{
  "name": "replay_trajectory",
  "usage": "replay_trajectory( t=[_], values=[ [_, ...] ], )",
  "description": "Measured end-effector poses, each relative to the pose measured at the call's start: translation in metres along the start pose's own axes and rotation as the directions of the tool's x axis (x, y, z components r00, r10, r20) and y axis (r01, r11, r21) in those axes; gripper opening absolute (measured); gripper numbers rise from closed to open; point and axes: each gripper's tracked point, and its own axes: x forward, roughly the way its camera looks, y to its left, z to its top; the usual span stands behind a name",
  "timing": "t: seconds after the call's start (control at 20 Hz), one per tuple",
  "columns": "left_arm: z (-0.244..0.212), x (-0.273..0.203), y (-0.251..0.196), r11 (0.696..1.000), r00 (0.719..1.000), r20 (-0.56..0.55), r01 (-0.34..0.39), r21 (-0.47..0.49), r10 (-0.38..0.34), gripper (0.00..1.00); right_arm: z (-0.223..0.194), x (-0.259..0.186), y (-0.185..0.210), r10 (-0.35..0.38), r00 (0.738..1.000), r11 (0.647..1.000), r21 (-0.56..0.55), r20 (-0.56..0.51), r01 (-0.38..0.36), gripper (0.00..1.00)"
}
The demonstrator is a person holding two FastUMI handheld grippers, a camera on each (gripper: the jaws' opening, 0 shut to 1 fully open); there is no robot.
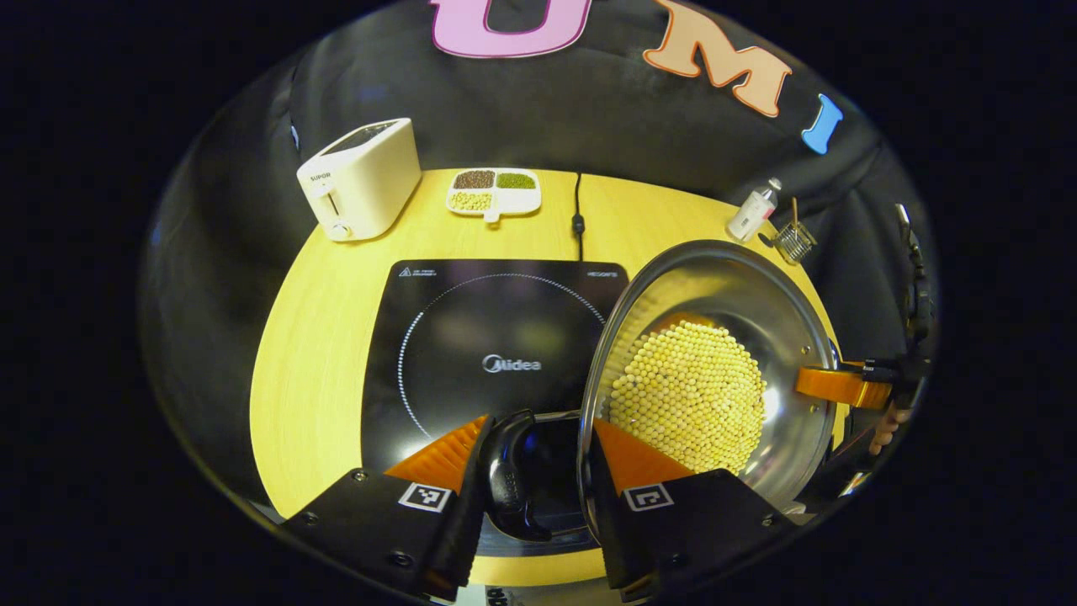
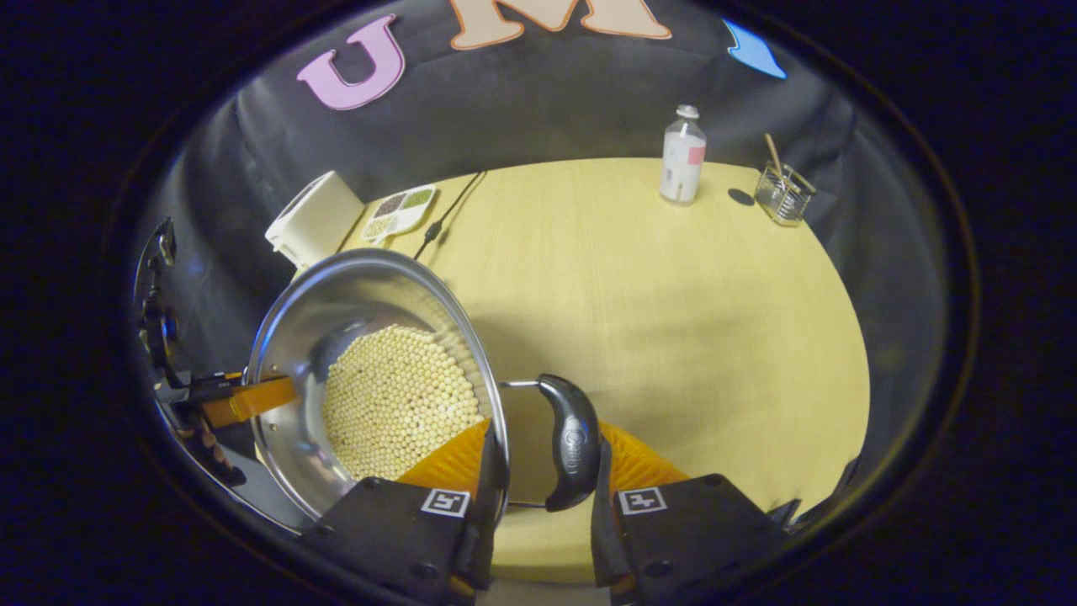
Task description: First push the handle of the pot to place it horizontally, then grasp the pot with both hands and set it on the induction cooktop.
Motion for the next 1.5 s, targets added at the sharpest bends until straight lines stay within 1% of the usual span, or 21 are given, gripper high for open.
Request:
replay_trajectory(
  t=[0.05, 0.15, 0.2, 0.25, 0.35, 0.65, 0.7, 0.8, 0.9, 0.95, 1.0, 1.05, 1.1, 1.15, 1.2, 1.25, 1.3, 1.35, 1.4, 1.45, 1.5],
  values=[
    [0.001, 0.005, 0.011, 1.000, 1.000, -0.005, 0.013, 0.006, -0.013, 0.62, -0.001, -0.003, 0.000, -0.016, 1.000, 1.000, 0.001, -0.003, 0.016, 0.44],
    [0.000, 0.012, 0.031, 1.000, 0.999, -0.030, 0.027, 0.009, -0.026, 0.60, -0.004, -0.004, 0.003, -0.042, 0.999, 0.999, 0.013, -0.022, 0.042, 0.44],
    [0.001, 0.013, 0.041, 0.999, 0.999, -0.027, 0.031, 0.013, -0.031, 0.62, -0.006, -0.004, 0.003, -0.048, 0.998, 0.999, 0.011, -0.029, 0.048, 0.49],
    [0.003, 0.015, 0.049, 0.999, 0.999, -0.025, 0.035, 0.017, -0.034, 0.60, -0.005, -0.005, 0.002, -0.053, 0.998, 0.999, 0.010, -0.032, 0.053, 0.44],
    [0.005, 0.020, 0.063, 0.999, 0.999, -0.029, 0.042, 0.028, -0.041, 0.62, -0.006, -0.004, 0.004, -0.065, 0.997, 0.998, 0.012, -0.039, 0.066, 0.44],
    [0.031, 0.030, 0.093, 0.997, 0.999, 0.008, 0.046, 0.068, -0.046, 0.60, -0.005, -0.006, 0.006, -0.084, 0.996, 0.996, 0.011, -0.043, 0.085, 0.44],
    [0.034, 0.031, 0.098, 0.997, 0.999, 0.013, 0.042, 0.069, -0.043, 0.60, -0.005, -0.007, 0.006, -0.083, 0.996, 0.996, 0.013, -0.045, 0.084, 0.49],
    [0.040, 0.032, 0.107, 0.996, 0.999, 0.018, 0.035, 0.080, -0.037, 0.60, -0.006, -0.007, 0.007, -0.081, 0.996, 0.997, 0.016, -0.047, 0.082, 0.49],
    [0.045, 0.030, 0.113, 0.995, 0.999, 0.021, 0.029, 0.093, -0.031, 0.59, -0.006, -0.008, 0.006, -0.079, 0.996, 0.997, 0.017, -0.050, 0.080, 0.45],
    [0.048, 0.031, 0.118, 0.995, 0.999, 0.024, 0.026, 0.099, -0.028, 0.59, -0.006, -0.007, 0.006, -0.077, 0.996, 0.997, 0.019, -0.049, 0.078, 0.49],
    [0.051, 0.032, 0.122, 0.994, 0.999, 0.028, 0.022, 0.106, -0.025, 0.59, -0.007, -0.009, 0.005, -0.075, 0.996, 0.997, 0.024, -0.050, 0.076, 0.49],
    [0.053, 0.037, 0.127, 0.994, 0.999, 0.030, 0.019, 0.111, -0.022, 0.60, -0.005, -0.009, 0.005, -0.076, 0.996, 0.997, 0.026, -0.048, 0.078, 0.45],
    [0.055, 0.038, 0.129, 0.994, 0.999, 0.033, 0.017, 0.112, -0.020, 0.60, -0.005, -0.011, 0.003, -0.079, 0.996, 0.997, 0.021, -0.046, 0.080, 0.45],
    [0.057, 0.038, 0.131, 0.993, 0.999, 0.036, 0.014, 0.114, -0.018, 0.60, -0.004, -0.009, 0.003, -0.083, 0.996, 0.996, 0.020, -0.044, 0.084, 0.49],
    [0.059, 0.039, 0.133, 0.993, 0.999, 0.039, 0.012, 0.115, -0.017, 0.60, -0.004, -0.009, 0.003, -0.086, 0.995, 0.996, 0.020, -0.042, 0.087, 0.45],
    [0.061, 0.040, 0.135, 0.993, 0.999, 0.042, 0.010, 0.118, -0.015, 0.59, -0.004, -0.009, 0.003, -0.090, 0.995, 0.996, 0.019, -0.036, 0.091, 0.45],
    [0.064, 0.040, 0.136, 0.992, 0.999, 0.045, 0.009, 0.123, -0.014, 0.59, -0.004, -0.010, 0.003, -0.093, 0.995, 0.995, 0.016, -0.032, 0.094, 0.49],
    [0.065, 0.042, 0.137, 0.992, 0.999, 0.048, 0.008, 0.125, -0.014, 0.59, -0.004, -0.010, 0.002, -0.095, 0.995, 0.995, 0.014, -0.029, 0.095, 0.45],
    [0.067, 0.042, 0.137, 0.992, 0.999, 0.049, 0.009, 0.129, -0.015, 0.59, -0.004, -0.010, 0.002, -0.096, 0.995, 0.995, 0.013, -0.026, 0.096, 0.49],
    [0.066, 0.042, 0.137, 0.991, 0.999, 0.048, 0.009, 0.133, -0.016, 0.59, -0.003, -0.011, 0.001, -0.096, 0.995, 0.995, 0.010, -0.022, 0.096, 0.45],
    [0.065, 0.042, 0.137, 0.991, 0.999, 0.046, 0.010, 0.132, -0.016, 0.59, -0.003, -0.012, 0.001, -0.093, 0.996, 0.996, 0.005, -0.017, 0.093, 0.45]
  ],
)
